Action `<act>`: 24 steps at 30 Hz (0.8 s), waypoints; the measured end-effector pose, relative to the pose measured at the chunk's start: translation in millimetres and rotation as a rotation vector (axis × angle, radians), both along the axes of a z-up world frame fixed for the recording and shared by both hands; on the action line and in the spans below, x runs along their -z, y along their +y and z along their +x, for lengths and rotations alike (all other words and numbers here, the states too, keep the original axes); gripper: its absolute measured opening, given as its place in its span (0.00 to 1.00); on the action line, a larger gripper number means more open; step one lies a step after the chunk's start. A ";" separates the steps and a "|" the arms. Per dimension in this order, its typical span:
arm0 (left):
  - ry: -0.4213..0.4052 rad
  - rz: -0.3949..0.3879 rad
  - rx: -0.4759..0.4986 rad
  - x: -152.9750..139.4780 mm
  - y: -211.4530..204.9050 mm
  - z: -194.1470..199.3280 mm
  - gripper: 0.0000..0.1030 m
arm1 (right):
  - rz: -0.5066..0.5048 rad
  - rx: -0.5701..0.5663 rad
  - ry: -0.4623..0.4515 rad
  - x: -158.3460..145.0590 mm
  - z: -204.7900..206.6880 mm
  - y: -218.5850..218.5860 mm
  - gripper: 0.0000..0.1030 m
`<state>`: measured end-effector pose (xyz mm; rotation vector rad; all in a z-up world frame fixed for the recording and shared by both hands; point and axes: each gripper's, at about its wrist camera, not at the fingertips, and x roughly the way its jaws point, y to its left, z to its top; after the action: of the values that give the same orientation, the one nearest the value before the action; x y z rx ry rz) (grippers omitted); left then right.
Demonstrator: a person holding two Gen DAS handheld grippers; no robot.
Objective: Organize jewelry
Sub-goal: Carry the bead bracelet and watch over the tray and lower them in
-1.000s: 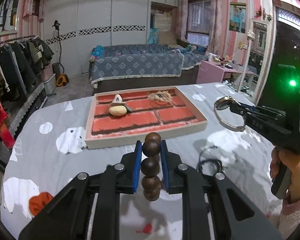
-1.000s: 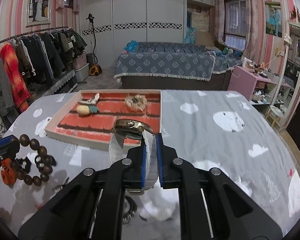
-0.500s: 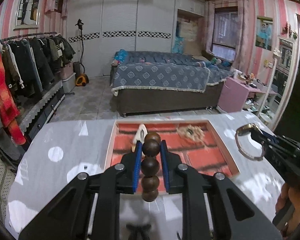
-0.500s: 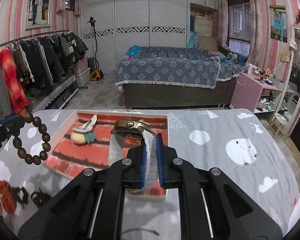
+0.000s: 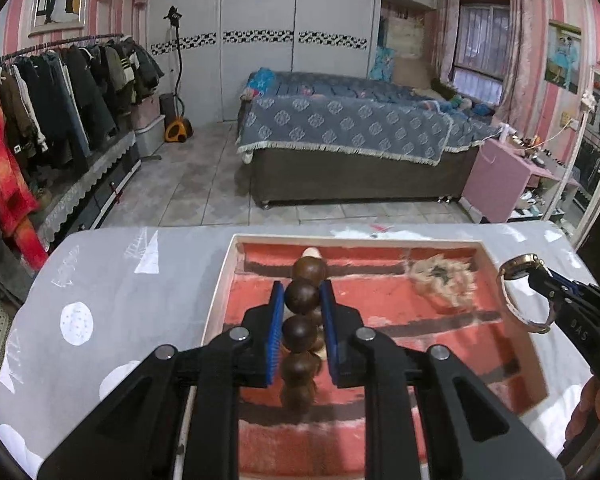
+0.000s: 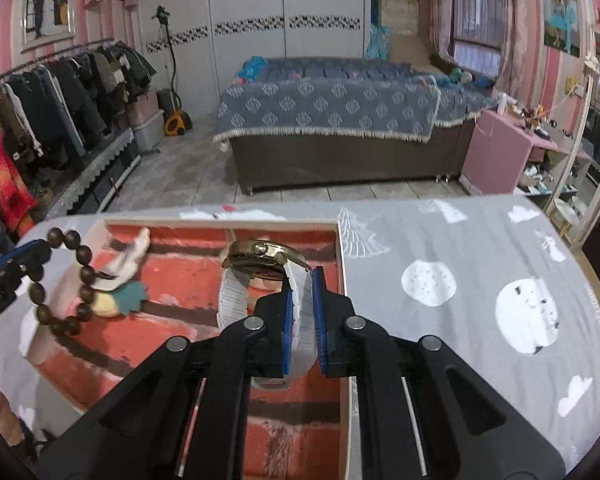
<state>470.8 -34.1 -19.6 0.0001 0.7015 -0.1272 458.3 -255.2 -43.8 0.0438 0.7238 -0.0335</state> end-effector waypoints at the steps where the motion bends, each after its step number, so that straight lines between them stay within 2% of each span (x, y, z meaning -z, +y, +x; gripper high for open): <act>1: 0.004 0.008 -0.002 3.6 0.6 2.2 0.18 | -0.002 -0.001 0.012 5.5 3.5 0.4 0.10; 8: 0.069 0.052 -0.021 33.9 4.3 20.9 0.19 | -0.026 0.010 0.094 38.7 20.0 2.7 0.10; 14: 0.105 0.051 -0.039 45.3 13.8 29.2 0.19 | -0.036 0.013 0.133 53.6 27.5 0.1 0.10; 24: 0.173 0.053 -0.038 60.7 20.0 38.3 0.19 | -0.010 0.006 0.147 58.2 33.1 -9.4 0.10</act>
<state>509.2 -14.0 -80.2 0.0266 0.8769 -0.0731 491.4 -264.6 -102.0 0.0341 0.8704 -0.0466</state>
